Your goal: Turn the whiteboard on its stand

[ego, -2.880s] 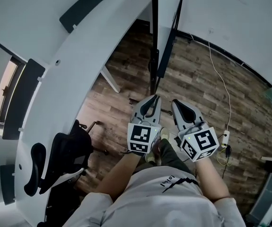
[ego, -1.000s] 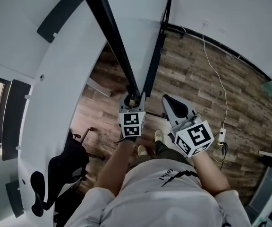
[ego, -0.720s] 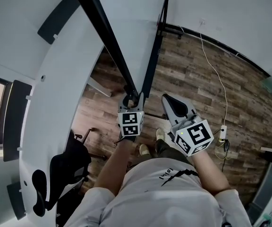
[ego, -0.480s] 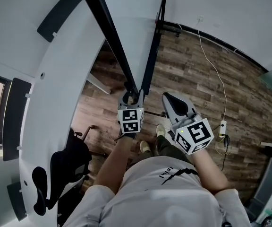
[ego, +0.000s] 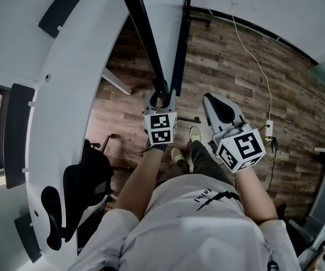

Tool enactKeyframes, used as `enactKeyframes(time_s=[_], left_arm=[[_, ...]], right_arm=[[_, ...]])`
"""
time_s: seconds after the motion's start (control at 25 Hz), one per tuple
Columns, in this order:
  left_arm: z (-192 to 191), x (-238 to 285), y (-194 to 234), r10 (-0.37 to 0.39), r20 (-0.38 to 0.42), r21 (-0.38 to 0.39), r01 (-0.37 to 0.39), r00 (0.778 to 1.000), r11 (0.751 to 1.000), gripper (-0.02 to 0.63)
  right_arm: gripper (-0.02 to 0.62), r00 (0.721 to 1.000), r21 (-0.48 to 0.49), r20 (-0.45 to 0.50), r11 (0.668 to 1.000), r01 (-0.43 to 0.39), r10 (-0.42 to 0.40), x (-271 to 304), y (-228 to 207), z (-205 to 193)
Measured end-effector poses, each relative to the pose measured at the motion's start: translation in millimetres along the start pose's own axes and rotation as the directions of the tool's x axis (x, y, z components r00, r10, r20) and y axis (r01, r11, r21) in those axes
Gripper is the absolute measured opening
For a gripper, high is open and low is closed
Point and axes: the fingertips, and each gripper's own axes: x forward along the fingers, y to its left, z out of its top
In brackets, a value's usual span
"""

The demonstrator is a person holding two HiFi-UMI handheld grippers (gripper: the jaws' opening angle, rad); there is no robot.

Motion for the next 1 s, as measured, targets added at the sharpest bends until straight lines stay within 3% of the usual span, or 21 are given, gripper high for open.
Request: enactKeyframes(time_s=[0.24,0.6,1.0], left_arm=[[-7,-33,-16,-0.018,0.014,0.013,0.018,1.000,1.000,0.195],[-33,-79,-39,0.000,-0.010,0.004,0.000,1.000,1.000,0.195],[-56,-141,-58,0.046,0.011,-0.018,-0.046,0.999,0.999,0.195]], right_arm=[[0.014,1.000,0.006,-0.020,1.000,0.017,-0.017,-23,15,-17],[0.014,0.999,0.008,-0.002,0.999,-0.044,0.044,-56,39,-23],[0.014,0.993,-0.002,-0.010,0.993,-0.120,0.120,-149,62,-45]])
